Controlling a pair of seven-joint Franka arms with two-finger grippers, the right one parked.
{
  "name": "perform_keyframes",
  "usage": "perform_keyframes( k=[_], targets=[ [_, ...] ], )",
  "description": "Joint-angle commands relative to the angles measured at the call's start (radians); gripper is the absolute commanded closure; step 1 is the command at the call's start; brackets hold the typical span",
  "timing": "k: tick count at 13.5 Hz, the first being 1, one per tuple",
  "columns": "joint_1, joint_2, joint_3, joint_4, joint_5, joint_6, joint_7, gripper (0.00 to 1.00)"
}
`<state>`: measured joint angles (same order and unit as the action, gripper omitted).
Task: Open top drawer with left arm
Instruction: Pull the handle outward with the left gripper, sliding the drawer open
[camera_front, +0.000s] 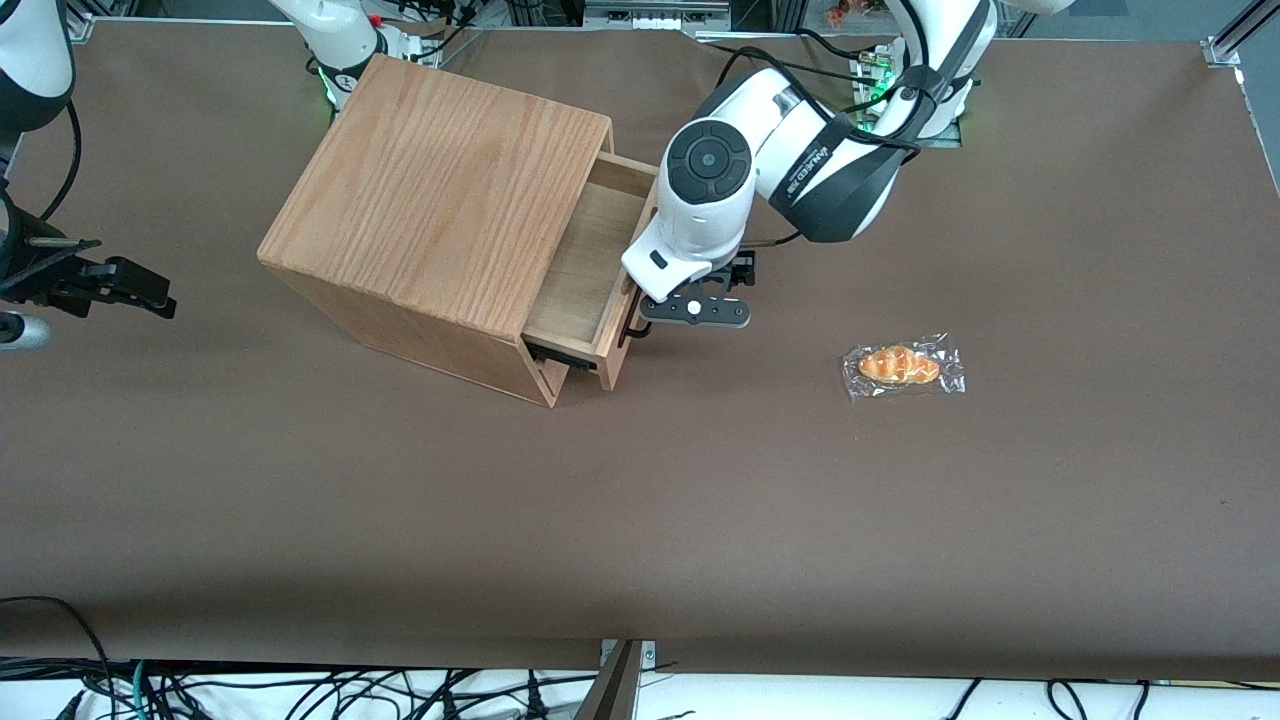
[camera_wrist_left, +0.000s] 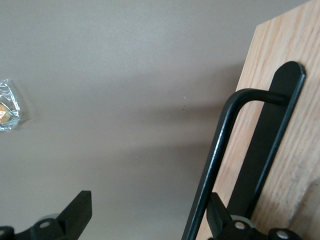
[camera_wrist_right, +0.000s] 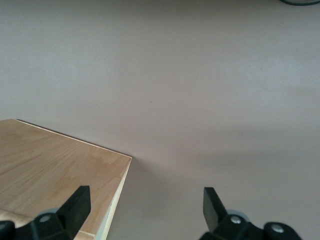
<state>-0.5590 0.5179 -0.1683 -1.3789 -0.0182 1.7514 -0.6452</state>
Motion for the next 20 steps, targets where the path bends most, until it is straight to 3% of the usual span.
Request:
perform_keyframes(
  k=[1,20],
  targets=[
    [0.019,-0.015,0.001,-0.002,0.037,-0.033,0.033,0.0],
    [0.04,-0.041,-0.002,0.003,0.037,-0.118,0.052,0.0]
  ],
)
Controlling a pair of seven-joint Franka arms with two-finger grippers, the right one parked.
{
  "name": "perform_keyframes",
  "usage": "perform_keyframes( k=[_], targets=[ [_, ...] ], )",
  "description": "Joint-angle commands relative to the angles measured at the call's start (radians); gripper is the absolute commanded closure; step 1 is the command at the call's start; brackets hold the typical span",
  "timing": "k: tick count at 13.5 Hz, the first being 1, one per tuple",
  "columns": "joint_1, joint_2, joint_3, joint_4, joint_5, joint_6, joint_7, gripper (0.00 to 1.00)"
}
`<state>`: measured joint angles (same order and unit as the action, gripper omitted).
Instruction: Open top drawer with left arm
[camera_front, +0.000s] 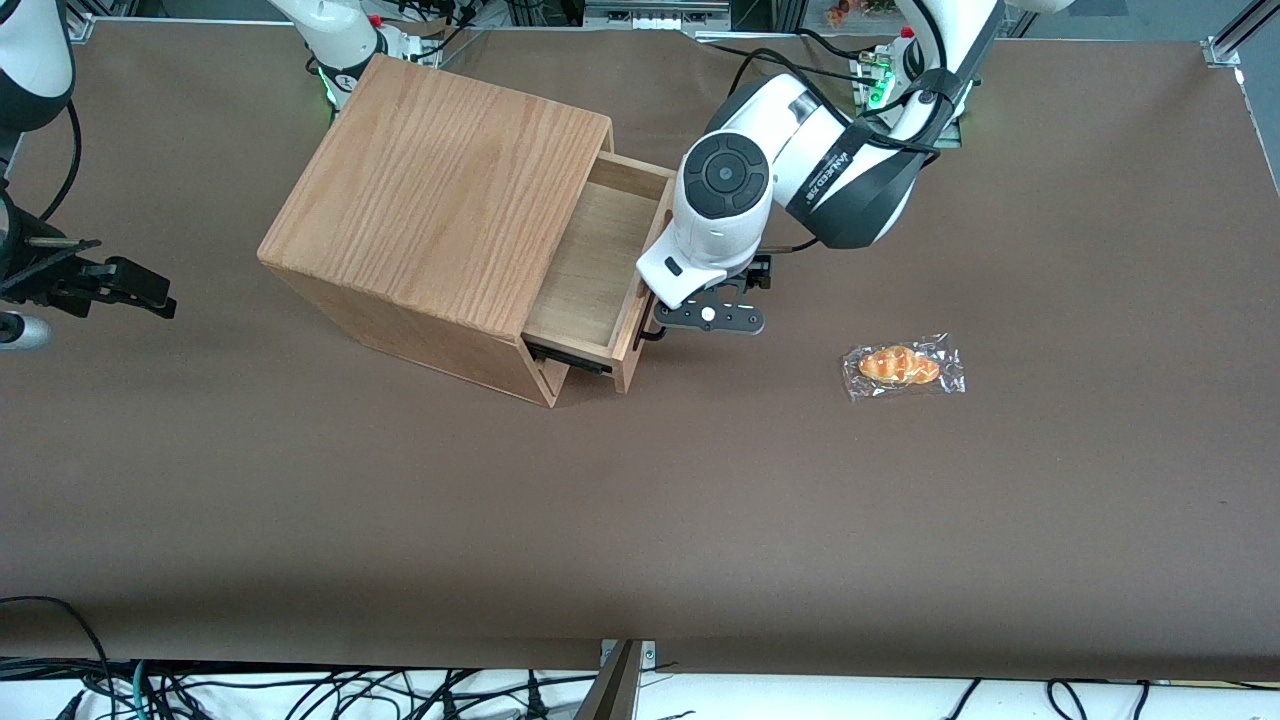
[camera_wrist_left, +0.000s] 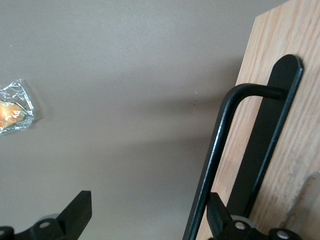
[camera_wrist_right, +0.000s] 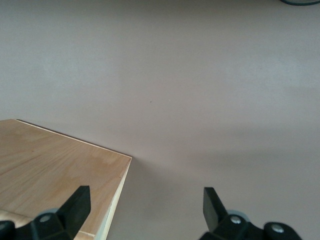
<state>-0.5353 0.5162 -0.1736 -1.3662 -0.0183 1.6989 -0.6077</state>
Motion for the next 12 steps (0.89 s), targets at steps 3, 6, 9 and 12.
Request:
perform_keyframes(
  k=[3,6,9,12],
  targets=[
    [0.012,-0.041,-0.006,-0.007,0.032,-0.065,0.008,0.0],
    [0.014,-0.061,-0.012,-0.002,0.021,-0.065,0.008,0.0],
    [0.024,-0.082,-0.003,-0.002,0.023,-0.065,0.009,0.0],
    [0.086,-0.139,0.0,-0.002,0.032,-0.08,0.009,0.0]
  ],
)
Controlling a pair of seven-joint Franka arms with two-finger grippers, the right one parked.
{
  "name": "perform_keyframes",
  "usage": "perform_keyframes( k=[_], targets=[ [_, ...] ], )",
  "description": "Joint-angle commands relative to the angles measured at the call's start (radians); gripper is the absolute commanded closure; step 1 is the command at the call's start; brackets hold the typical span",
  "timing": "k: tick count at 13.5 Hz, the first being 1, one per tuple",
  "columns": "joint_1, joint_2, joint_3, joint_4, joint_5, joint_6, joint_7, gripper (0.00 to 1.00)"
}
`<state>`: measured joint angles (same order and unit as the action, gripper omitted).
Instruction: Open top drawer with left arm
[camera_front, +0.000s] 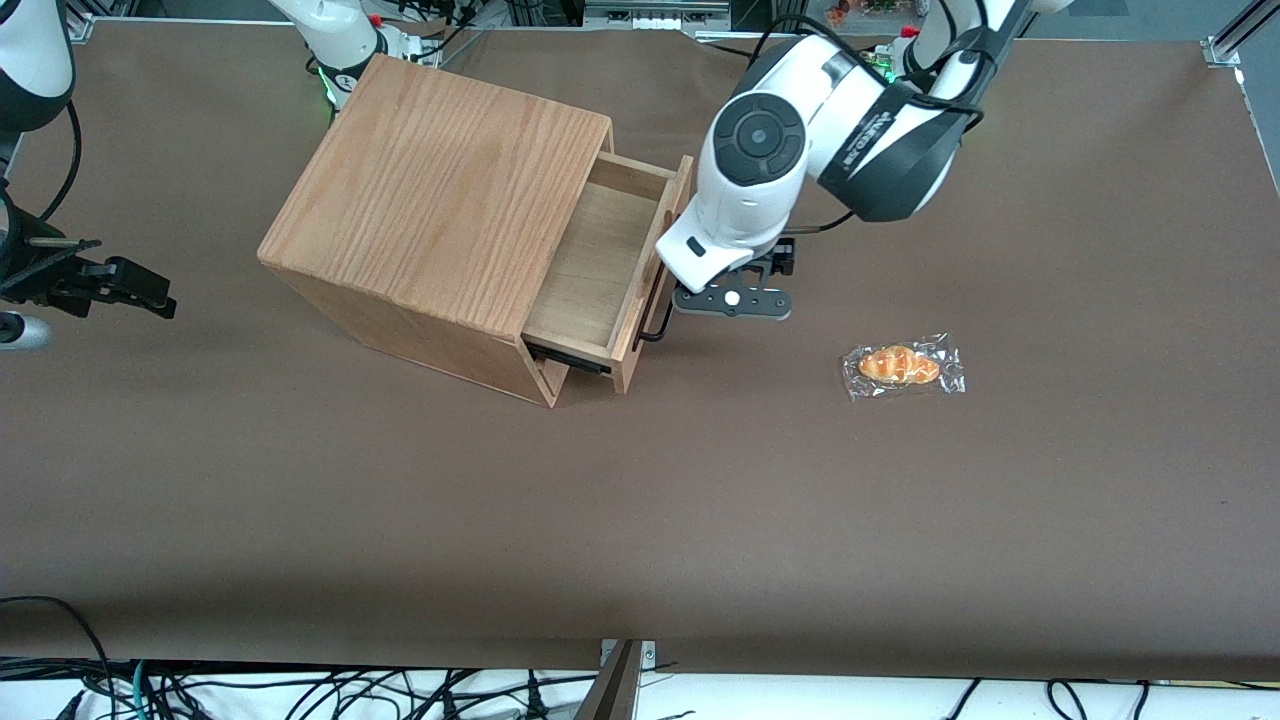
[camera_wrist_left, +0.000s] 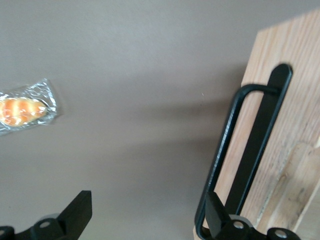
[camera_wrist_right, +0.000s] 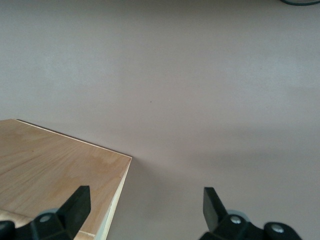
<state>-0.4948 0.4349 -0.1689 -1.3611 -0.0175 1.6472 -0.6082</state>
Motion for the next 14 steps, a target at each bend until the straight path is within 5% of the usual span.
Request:
perform_keyframes(
  k=[1,8,14],
  targets=[
    [0.07,-0.073,-0.004,-0.007,0.034,-0.067,0.015,0.0],
    [0.309,-0.133,-0.004,-0.004,0.059,-0.138,0.027,0.0],
    [0.514,-0.128,-0.001,0.138,0.054,-0.234,0.35,0.0]
  ],
)
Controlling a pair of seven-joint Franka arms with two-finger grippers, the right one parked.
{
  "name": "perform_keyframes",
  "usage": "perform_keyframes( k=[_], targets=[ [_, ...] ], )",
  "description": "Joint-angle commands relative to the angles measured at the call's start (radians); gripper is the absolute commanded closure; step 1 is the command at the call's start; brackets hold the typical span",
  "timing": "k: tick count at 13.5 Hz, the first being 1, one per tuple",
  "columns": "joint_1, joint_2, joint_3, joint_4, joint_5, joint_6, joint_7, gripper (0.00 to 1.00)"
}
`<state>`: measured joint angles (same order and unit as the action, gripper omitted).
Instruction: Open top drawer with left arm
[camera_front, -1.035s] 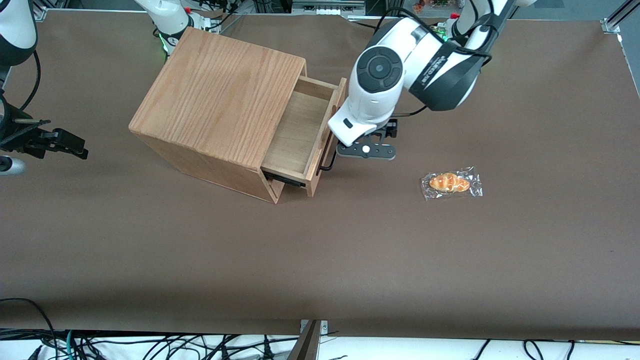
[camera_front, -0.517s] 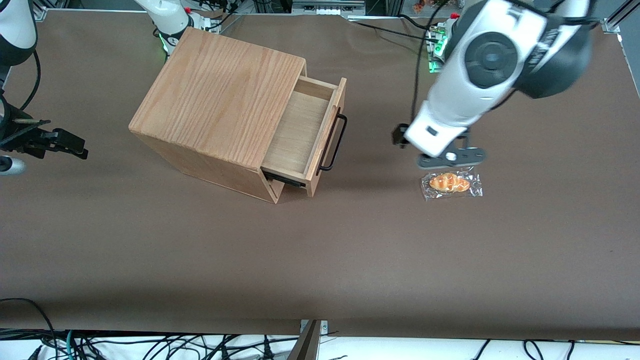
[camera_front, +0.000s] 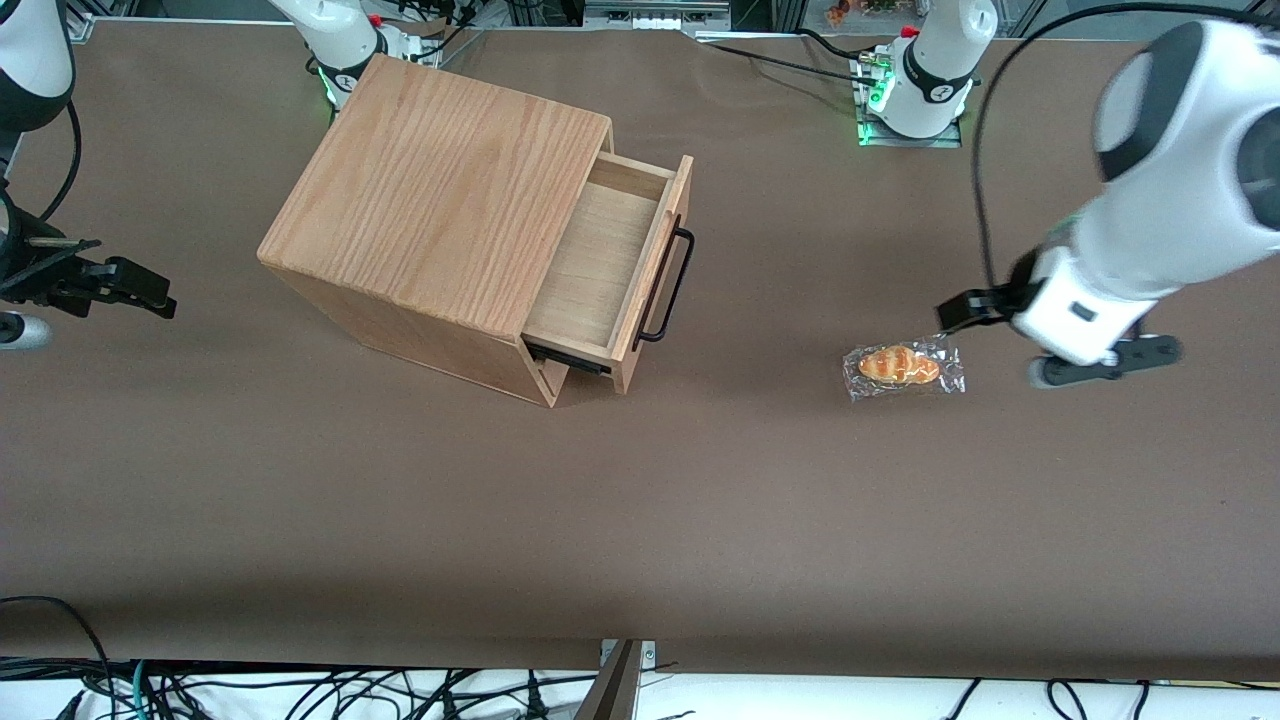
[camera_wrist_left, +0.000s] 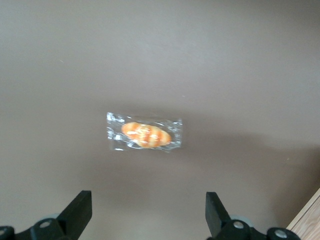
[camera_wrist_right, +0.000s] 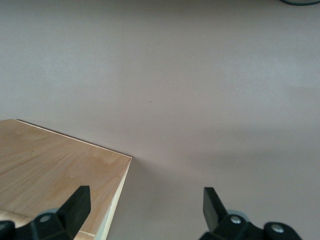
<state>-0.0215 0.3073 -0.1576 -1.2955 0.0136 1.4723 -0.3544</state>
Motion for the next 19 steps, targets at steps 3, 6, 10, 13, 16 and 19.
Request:
perform_keyframes(
  k=[3,6,10,13,16,19],
  targets=[
    [0.094,-0.002,-0.01,0.078,0.025,-0.061,0.231,0.0],
    [0.118,0.0,0.001,0.082,0.026,-0.055,0.238,0.0],
    [0.118,-0.004,0.006,0.071,0.046,-0.024,0.25,0.0],
    [0.089,-0.017,0.059,0.062,0.078,-0.024,0.252,0.0],
    [0.043,-0.033,0.139,0.048,0.089,-0.024,0.313,0.0],
    [0.041,-0.036,0.162,0.004,0.078,0.008,0.422,0.0]
  ],
)
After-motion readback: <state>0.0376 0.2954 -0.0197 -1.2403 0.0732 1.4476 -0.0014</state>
